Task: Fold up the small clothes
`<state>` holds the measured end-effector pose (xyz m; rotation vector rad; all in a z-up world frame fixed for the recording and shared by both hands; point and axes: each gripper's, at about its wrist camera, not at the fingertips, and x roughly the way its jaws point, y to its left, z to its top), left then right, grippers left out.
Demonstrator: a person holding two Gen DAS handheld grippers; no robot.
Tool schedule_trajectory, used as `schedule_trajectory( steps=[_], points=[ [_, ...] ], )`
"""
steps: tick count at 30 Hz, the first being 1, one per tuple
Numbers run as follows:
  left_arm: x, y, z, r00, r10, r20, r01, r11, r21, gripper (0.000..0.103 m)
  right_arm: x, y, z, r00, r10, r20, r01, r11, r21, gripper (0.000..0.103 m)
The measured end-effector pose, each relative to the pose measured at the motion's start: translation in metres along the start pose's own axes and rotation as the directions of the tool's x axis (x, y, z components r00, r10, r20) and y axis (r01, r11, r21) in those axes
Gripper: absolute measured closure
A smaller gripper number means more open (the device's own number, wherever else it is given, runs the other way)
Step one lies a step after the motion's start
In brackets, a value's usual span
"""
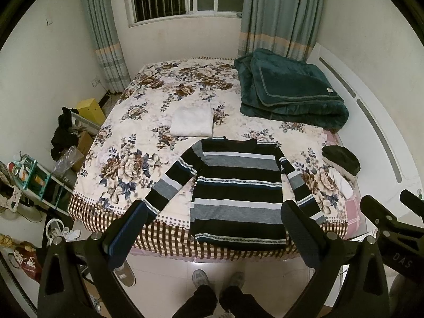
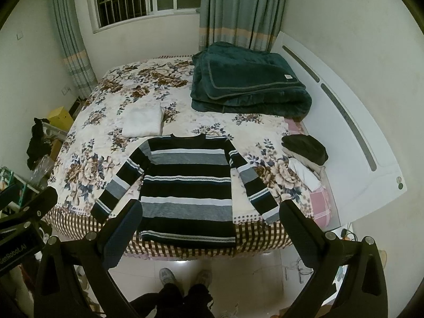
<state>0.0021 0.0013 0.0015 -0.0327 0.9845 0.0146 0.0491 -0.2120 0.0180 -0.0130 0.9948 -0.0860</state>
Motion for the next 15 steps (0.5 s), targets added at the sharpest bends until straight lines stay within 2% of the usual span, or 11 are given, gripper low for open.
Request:
schedule_trajectory(
  steps=[15],
  points=[
    [-0.0001,0.0,-0.0006,1.0,-0.002,0.004,0.002,1.0,-0.001,0.0,-0.0007,-0.0018,0.0003,1.0,-0.002,0.005,0.002,1.0,-0.004,0.0]
  ],
)
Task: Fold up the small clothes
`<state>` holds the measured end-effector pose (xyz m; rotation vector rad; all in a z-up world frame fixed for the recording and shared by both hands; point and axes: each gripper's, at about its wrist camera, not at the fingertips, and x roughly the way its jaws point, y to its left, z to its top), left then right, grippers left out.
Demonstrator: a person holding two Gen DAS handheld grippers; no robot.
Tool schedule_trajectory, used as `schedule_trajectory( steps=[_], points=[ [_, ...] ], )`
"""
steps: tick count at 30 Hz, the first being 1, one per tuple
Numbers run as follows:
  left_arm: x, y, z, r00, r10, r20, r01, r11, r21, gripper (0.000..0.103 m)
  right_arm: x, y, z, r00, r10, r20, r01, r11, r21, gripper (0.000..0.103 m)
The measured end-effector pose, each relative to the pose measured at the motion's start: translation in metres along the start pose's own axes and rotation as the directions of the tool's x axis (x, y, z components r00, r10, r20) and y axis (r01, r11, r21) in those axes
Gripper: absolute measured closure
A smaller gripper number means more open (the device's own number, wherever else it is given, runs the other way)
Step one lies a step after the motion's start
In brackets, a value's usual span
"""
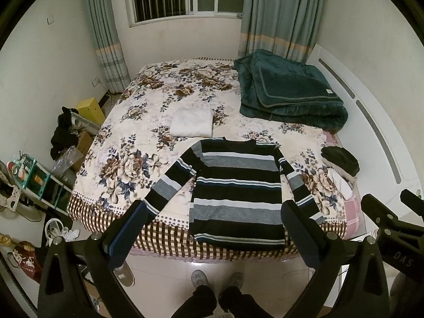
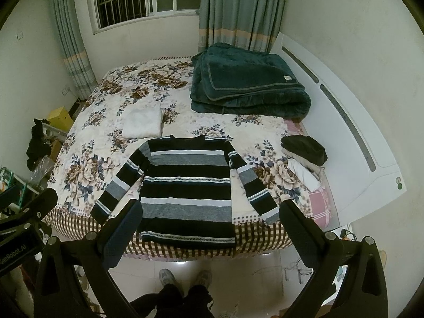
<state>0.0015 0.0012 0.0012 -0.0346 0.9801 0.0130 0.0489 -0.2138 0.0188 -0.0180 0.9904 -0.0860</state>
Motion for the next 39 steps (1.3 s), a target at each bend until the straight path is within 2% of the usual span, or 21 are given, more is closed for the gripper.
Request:
schedule_trajectory(
  steps=[39],
  points=[
    [-0.0027,0.005,0.0036,1.0,-0.005,0.008,0.005,1.0,-0.003,0.0,-0.0007,0.0045,-0.0015,1.0,-0.003,0.008,0.003,1.0,-0.002,0.0]
  ],
)
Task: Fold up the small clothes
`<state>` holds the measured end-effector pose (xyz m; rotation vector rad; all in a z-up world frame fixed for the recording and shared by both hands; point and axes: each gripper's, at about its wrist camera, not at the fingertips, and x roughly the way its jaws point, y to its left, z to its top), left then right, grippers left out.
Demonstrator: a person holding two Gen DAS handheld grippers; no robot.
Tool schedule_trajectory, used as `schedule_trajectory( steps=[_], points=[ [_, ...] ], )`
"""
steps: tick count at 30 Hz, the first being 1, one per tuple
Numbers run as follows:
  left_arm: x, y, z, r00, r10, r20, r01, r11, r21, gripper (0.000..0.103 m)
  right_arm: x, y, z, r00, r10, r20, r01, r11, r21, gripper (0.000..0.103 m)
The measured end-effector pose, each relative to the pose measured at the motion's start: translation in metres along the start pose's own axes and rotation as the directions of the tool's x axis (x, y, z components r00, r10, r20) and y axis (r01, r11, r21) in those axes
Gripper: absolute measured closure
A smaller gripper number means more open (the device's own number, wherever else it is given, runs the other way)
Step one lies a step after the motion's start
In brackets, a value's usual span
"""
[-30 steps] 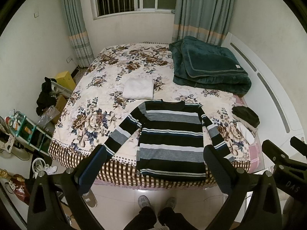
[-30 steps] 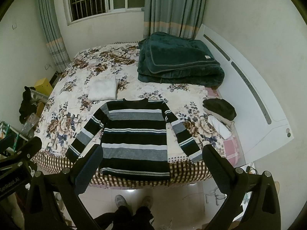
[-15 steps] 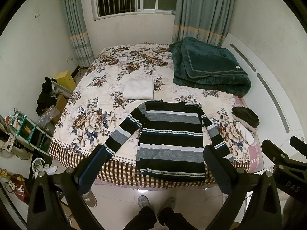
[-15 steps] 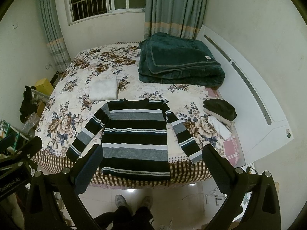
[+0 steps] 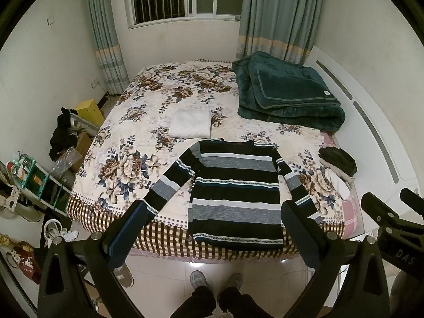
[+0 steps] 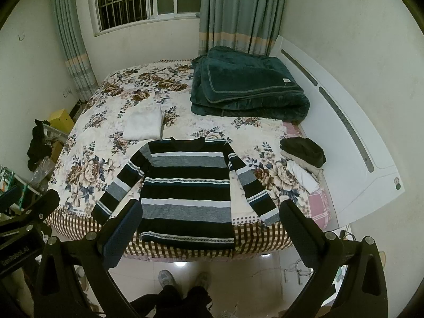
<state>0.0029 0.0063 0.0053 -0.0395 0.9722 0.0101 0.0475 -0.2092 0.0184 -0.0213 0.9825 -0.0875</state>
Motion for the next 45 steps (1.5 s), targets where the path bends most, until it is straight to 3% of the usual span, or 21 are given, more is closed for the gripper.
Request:
schedule_trajectory(
  steps=[5,10,16,22,26,28,31,35,40,43,45],
  points=[
    [0.006,0.003,0.006,1.0,-0.006,-0.005,0.006,1.0,-0.006,0.0,0.001,0.0,-0.002,1.0,0.0,0.0,0.0,1.0,0.001,0.0],
    [0.022,-0.011,0.029,0.999,0.029,0.018,-0.029,1.0,-0.006,0.0,0.0,0.003,0.022,1.0,-0.005,-0.015,0.006,0.999,0.039,0.0],
    [0.084,-0.01,0.032,0.988,0.107,0.109,-0.113,0.993,0.043,0.0,0.068,-0.025,0.02,0.998,0.003,-0.062,0.008,0.986,0.165,0.0],
    [0.18,-0.025,0.032,0.991,0.134,0.029,-0.136,0.988,0.075,0.0,0.192,-0.117,-0.009,0.976,-0.036,-0.214,0.116,0.92,0.374,0.0],
    [0.242,-0.046,0.027,0.979,0.203,-0.008,-0.201,0.974,0.102,0.0,0.295,-0.215,-0.046,0.943,0.007,-0.333,0.186,0.818,0.544,0.0],
    [0.279,-0.058,0.026,0.969,0.245,-0.043,-0.238,0.964,0.12,0.0,0.354,-0.268,-0.07,0.922,0.045,-0.384,0.222,0.752,0.621,0.0],
    [0.329,-0.074,0.021,0.95,0.3,-0.089,-0.286,0.947,0.145,0.0,0.436,-0.327,-0.099,0.901,0.11,-0.419,0.235,0.689,0.686,0.0],
    [0.412,-0.094,0.01,0.918,0.351,-0.188,-0.328,0.934,0.142,0.0,0.558,-0.378,-0.141,0.863,0.179,-0.472,0.25,0.661,0.708,0.005],
    [0.499,-0.118,-0.01,0.884,0.382,-0.268,-0.347,0.922,0.172,0.0,0.655,-0.397,-0.197,0.809,0.235,-0.539,0.309,0.611,0.729,0.005],
    [0.537,-0.134,-0.017,0.879,0.381,-0.287,-0.333,0.921,0.203,0.0,0.7,-0.405,-0.23,0.8,0.311,-0.513,0.3,0.533,0.791,0.018],
    [0.56,-0.147,-0.024,0.88,0.377,-0.29,-0.317,0.919,0.232,0.0,0.714,-0.407,-0.242,0.812,0.355,-0.463,0.263,0.486,0.833,0.049]
  ],
)
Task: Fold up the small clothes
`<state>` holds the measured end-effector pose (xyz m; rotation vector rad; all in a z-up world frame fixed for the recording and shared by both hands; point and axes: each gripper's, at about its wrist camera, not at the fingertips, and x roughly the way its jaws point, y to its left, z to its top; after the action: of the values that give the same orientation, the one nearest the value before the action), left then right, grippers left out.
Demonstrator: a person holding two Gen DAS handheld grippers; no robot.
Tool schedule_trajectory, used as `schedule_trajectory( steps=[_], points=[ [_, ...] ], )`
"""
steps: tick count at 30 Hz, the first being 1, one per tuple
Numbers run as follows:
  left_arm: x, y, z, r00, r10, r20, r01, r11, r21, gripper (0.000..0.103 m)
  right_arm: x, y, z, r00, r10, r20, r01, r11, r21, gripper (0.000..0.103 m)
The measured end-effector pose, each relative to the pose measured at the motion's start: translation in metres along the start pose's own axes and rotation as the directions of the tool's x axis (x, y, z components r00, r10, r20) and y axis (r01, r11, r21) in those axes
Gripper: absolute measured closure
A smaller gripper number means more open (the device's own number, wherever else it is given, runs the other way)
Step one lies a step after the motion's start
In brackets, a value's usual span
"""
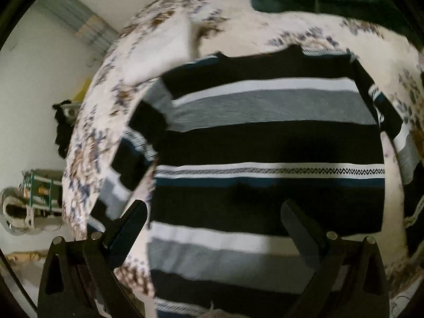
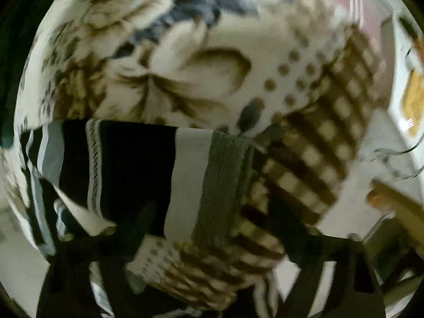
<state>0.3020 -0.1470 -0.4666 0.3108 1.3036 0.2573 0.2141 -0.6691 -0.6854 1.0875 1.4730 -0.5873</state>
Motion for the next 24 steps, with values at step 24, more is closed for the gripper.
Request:
schedule_trajectory(
  steps=[24],
  points=[
    [0.029,-0.098,0.062,0.989,-0.134,0.059,0.131,0.99,0.052,0.0,-0.076,0.01,0.162,0.955,-0.006,0.297,-0.045,0.986,0.161,0.055]
  ],
)
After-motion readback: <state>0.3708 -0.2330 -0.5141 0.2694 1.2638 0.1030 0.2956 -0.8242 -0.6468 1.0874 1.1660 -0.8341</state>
